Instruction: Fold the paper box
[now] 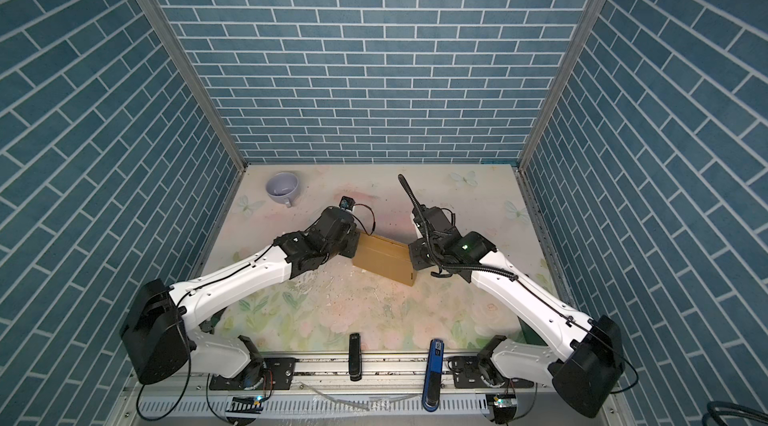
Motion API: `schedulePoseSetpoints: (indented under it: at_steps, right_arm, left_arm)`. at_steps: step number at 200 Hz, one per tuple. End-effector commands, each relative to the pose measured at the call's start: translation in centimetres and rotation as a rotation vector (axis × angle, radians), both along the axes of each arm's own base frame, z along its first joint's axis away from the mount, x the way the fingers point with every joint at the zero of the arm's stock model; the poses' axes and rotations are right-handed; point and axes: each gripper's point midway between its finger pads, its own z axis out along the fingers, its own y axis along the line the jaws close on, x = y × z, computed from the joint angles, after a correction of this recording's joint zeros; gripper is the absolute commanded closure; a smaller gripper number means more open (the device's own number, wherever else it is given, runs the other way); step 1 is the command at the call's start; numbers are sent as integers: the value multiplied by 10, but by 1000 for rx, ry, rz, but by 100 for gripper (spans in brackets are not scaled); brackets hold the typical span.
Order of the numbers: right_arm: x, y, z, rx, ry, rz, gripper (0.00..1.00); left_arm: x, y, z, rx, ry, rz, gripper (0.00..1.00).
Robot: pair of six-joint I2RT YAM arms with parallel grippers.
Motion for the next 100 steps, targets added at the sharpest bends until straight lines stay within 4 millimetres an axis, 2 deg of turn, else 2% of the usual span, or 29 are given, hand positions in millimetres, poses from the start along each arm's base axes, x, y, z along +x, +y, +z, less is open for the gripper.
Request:
schedulePoseSetpoints:
  at_steps: [1, 100]
  right_arm:
    - [-1, 7, 2, 45, 22, -12, 87]
    - [-6, 6, -1, 29, 85, -39, 84]
  left_arm:
    - [-9, 7, -14, 54, 50, -3, 100]
    - [-13, 4, -8, 55, 68, -19, 100]
